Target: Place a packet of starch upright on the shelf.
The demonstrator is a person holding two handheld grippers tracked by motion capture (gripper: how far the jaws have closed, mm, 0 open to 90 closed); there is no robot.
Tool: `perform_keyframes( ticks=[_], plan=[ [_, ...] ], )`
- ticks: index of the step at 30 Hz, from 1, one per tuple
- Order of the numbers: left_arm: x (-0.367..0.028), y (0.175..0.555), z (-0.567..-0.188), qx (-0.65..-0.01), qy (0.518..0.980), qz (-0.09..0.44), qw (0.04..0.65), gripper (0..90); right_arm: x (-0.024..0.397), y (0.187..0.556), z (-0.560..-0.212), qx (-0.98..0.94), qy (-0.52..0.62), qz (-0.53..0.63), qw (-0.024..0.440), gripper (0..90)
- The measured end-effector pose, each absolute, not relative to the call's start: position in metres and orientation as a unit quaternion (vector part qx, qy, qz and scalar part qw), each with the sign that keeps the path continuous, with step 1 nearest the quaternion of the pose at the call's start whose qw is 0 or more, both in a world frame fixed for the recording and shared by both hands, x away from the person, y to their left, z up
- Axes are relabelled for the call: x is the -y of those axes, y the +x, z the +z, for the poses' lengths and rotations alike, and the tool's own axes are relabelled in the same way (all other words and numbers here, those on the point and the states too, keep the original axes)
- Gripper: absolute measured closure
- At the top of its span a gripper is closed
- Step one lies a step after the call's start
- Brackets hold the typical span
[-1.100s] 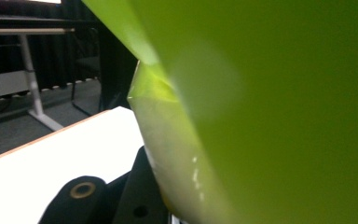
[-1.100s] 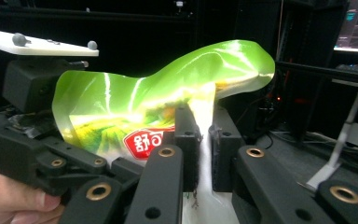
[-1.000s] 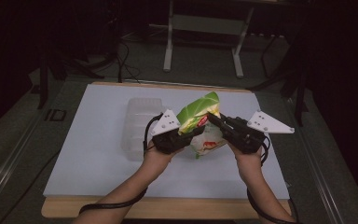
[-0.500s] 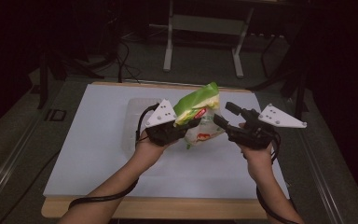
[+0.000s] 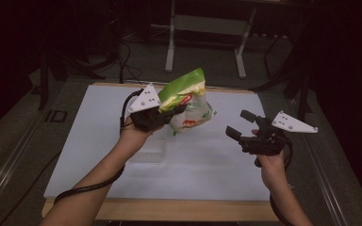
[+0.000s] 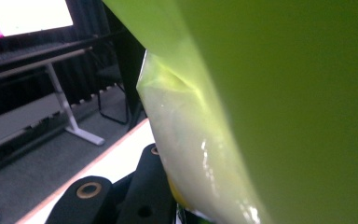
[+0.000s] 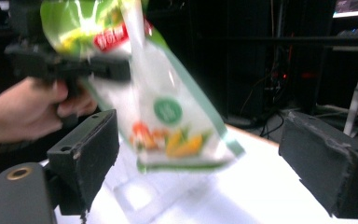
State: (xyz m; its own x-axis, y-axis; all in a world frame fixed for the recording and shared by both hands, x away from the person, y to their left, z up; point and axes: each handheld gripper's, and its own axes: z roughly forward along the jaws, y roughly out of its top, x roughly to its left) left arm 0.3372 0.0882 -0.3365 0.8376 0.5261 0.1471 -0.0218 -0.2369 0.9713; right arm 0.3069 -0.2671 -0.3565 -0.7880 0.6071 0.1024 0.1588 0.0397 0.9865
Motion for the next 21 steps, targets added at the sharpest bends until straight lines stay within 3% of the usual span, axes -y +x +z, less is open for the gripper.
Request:
perform_keyframes(
  ticks=[2, 5, 21],
  plan=[
    [-0.095, 0.339, -0.337, -0.143, 0.753, 0.255, 0.590, 80.9, 0.270, 0.305, -0.361, -0.704, 0.266, 0.634, 0.178, 13.0],
    [-0.109, 0.347, -0.336, -0.143, 0.757, 0.226, 0.596, 80.9, 0.274, 0.300, -0.366, -0.712, 0.258, 0.630, 0.175, 13.2],
    [-0.184, 0.375, -0.345, -0.110, 0.803, 0.189, 0.554, 80.8, 0.306, 0.281, -0.396, -0.720, 0.282, 0.613, 0.162, 14.5]
  ],
)
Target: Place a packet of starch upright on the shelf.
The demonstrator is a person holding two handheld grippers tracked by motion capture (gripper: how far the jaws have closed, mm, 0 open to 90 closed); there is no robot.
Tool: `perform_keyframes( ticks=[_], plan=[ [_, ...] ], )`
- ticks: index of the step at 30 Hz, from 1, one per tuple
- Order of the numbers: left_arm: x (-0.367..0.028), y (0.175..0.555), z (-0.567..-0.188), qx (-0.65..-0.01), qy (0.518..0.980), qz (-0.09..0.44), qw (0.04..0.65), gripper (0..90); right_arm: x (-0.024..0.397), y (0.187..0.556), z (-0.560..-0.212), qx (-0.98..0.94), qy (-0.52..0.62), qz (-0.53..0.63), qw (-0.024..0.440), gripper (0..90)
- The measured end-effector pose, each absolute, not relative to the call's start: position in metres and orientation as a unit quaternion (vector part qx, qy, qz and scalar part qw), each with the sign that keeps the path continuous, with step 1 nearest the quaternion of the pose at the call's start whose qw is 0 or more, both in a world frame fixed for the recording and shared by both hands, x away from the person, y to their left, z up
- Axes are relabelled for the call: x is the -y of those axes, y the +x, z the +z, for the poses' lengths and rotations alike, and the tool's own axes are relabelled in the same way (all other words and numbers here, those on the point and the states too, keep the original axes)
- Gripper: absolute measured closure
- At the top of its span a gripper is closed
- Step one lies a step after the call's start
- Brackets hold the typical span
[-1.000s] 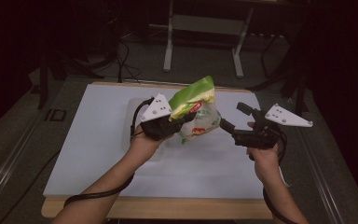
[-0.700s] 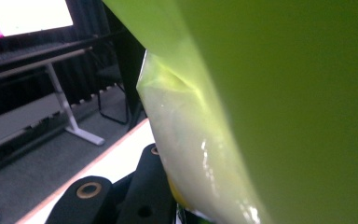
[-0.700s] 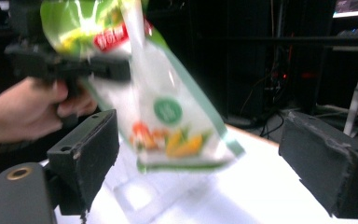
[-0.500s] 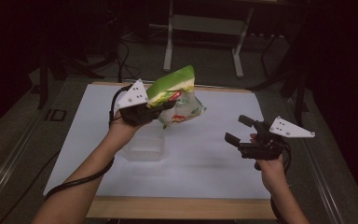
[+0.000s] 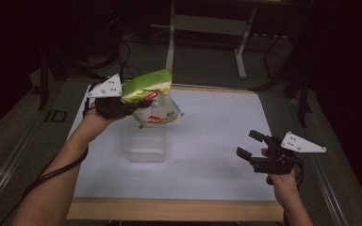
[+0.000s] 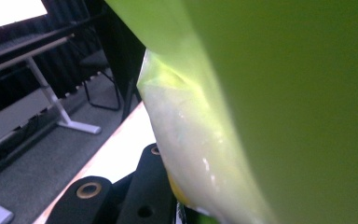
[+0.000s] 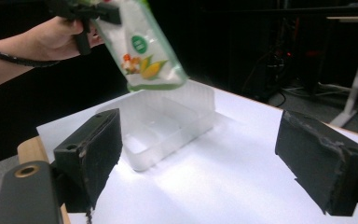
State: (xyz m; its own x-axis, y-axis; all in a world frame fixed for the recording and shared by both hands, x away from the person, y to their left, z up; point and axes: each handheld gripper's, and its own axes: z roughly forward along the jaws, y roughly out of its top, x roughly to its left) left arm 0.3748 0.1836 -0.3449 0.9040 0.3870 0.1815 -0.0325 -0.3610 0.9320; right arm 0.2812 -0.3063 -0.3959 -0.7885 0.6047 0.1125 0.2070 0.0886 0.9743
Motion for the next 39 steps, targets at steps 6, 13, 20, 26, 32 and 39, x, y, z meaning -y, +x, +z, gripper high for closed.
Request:
perform_keyframes(
  ticks=[6, 13, 20, 26, 32, 39],
  plan=[
    [-0.195, 0.380, -0.360, -0.109, 0.811, 0.158, 0.553, 80.9, 0.325, 0.276, -0.408, -0.714, 0.309, 0.606, 0.166, 14.5],
    [-0.198, 0.380, -0.381, -0.100, 0.837, 0.132, 0.522, 80.8, 0.338, 0.272, -0.417, -0.718, 0.319, 0.595, 0.169, 14.5],
    [-0.199, 0.384, -0.400, -0.095, 0.861, 0.103, 0.488, 80.8, 0.339, 0.275, -0.420, -0.713, 0.322, 0.601, 0.164, 14.5],
    [-0.201, 0.385, -0.409, -0.095, 0.867, 0.085, 0.482, 80.8, 0.335, 0.276, -0.422, -0.717, 0.317, 0.600, 0.158, 14.5],
    [-0.204, 0.388, -0.418, -0.105, 0.865, 0.078, 0.485, 80.8, 0.330, 0.277, -0.424, -0.721, 0.311, 0.600, 0.152, 14.5],
    [-0.199, 0.389, -0.437, -0.097, 0.869, 0.072, 0.481, 80.8, 0.327, 0.277, -0.426, -0.723, 0.307, 0.602, 0.145, 14.5]
  ],
)
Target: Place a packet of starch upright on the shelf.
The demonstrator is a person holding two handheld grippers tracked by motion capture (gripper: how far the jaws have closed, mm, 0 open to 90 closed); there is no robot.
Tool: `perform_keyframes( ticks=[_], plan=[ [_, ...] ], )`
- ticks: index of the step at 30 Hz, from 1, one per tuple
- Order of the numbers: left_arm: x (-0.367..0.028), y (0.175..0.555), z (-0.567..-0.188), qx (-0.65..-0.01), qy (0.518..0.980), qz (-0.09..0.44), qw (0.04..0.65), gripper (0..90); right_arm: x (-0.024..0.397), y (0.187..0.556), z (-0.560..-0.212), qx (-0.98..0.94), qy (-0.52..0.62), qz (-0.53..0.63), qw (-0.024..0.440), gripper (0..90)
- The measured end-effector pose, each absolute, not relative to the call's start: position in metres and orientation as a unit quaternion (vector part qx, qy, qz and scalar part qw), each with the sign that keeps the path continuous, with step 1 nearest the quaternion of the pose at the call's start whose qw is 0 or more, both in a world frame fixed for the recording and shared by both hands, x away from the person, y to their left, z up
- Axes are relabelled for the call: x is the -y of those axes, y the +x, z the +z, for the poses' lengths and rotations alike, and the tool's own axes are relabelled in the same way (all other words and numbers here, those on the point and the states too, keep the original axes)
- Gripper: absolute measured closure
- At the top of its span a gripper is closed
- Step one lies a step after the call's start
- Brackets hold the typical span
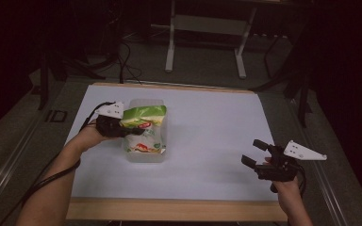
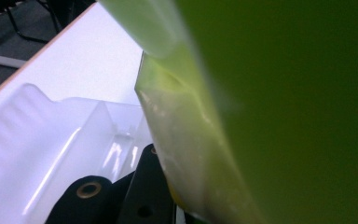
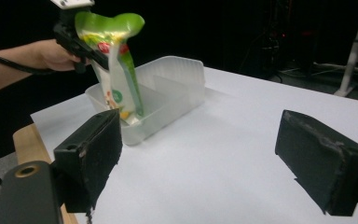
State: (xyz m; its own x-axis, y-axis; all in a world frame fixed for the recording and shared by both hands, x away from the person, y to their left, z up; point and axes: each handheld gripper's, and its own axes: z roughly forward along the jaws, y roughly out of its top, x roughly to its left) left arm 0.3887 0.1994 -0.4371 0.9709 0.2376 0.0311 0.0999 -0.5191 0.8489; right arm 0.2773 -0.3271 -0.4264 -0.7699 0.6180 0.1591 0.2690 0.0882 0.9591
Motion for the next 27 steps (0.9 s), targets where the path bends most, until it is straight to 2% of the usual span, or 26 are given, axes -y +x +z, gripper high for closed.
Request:
perform_keyframes(
  ticks=[4, 13, 15, 20, 22, 25, 27],
  plan=[
    [-0.196, 0.390, -0.453, -0.095, 0.875, 0.051, 0.472, 80.7, 0.326, 0.277, -0.427, -0.725, 0.303, 0.602, 0.143, 14.6],
    [-0.195, 0.385, -0.463, -0.090, 0.867, 0.068, 0.485, 80.5, 0.325, 0.278, -0.429, -0.728, 0.302, 0.600, 0.138, 14.6],
    [-0.193, 0.384, -0.462, -0.095, 0.868, 0.080, 0.480, 78.2, 0.324, 0.277, -0.430, -0.729, 0.301, 0.599, 0.137, 14.5],
    [-0.189, 0.380, -0.461, -0.143, 0.863, 0.078, 0.478, 53.4, 0.323, 0.276, -0.430, -0.730, 0.301, 0.597, 0.141, 14.6],
    [-0.190, 0.377, -0.461, -0.167, 0.851, 0.096, 0.489, 42.7, 0.324, 0.276, -0.430, -0.728, 0.303, 0.597, 0.146, 14.5],
    [-0.191, 0.372, -0.460, -0.193, 0.842, 0.114, 0.491, 17.4, 0.325, 0.276, -0.429, -0.728, 0.304, 0.596, 0.151, 14.5],
    [-0.193, 0.371, -0.459, -0.211, 0.838, 0.111, 0.491, 10.3, 0.325, 0.277, -0.429, -0.729, 0.304, 0.595, 0.152, 14.5]
  ],
)
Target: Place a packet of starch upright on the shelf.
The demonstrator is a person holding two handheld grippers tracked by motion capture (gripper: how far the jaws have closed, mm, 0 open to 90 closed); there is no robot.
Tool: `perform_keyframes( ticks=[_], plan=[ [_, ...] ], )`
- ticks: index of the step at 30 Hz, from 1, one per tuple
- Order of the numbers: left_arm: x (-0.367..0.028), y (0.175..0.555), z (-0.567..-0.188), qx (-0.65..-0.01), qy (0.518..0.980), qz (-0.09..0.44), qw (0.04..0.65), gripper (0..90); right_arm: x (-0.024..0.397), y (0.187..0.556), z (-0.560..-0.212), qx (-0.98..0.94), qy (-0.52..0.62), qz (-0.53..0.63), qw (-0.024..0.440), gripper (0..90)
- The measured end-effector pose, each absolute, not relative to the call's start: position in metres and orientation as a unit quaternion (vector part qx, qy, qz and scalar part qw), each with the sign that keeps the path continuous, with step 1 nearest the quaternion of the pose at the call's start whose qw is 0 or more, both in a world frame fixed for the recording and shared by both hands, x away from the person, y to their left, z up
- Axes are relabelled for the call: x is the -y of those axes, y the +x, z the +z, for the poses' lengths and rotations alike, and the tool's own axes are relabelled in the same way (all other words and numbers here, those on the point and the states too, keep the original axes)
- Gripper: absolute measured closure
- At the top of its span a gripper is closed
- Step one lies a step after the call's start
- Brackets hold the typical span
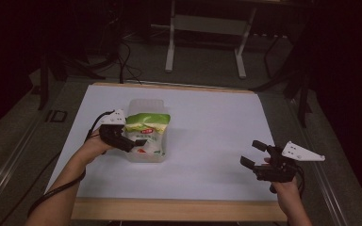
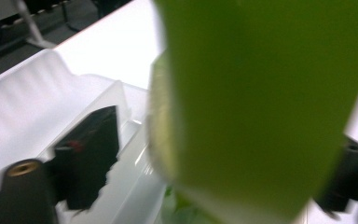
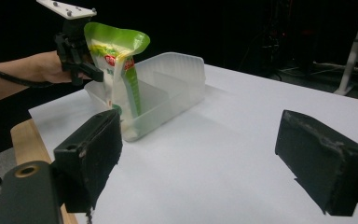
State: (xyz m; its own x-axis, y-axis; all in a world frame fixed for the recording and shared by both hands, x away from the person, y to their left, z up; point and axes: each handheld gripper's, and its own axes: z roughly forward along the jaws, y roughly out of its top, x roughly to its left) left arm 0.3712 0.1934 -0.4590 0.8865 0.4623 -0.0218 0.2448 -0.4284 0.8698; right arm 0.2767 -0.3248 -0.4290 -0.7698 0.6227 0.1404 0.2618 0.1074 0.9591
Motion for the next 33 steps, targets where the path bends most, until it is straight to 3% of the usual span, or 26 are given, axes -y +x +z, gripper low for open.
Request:
perform_keyframes(
  ticks=[1, 2, 8, 33],
  plan=[
    [-0.194, 0.371, -0.458, -0.215, 0.840, 0.108, 0.487, 2.3, 0.325, 0.277, -0.429, -0.729, 0.303, 0.594, 0.153, 14.5],
    [-0.196, 0.369, -0.457, -0.221, 0.836, 0.110, 0.490, 0.0, 0.324, 0.277, -0.429, -0.729, 0.303, 0.594, 0.152, 14.5],
    [-0.203, 0.357, -0.449, -0.256, 0.810, 0.135, 0.511, 0.0, 0.323, 0.277, -0.431, -0.733, 0.303, 0.590, 0.151, 14.5],
    [-0.218, 0.280, -0.461, -0.283, 0.772, 0.176, 0.541, 0.0, 0.315, 0.276, -0.437, -0.740, 0.299, 0.586, 0.141, 14.5]
  ],
)
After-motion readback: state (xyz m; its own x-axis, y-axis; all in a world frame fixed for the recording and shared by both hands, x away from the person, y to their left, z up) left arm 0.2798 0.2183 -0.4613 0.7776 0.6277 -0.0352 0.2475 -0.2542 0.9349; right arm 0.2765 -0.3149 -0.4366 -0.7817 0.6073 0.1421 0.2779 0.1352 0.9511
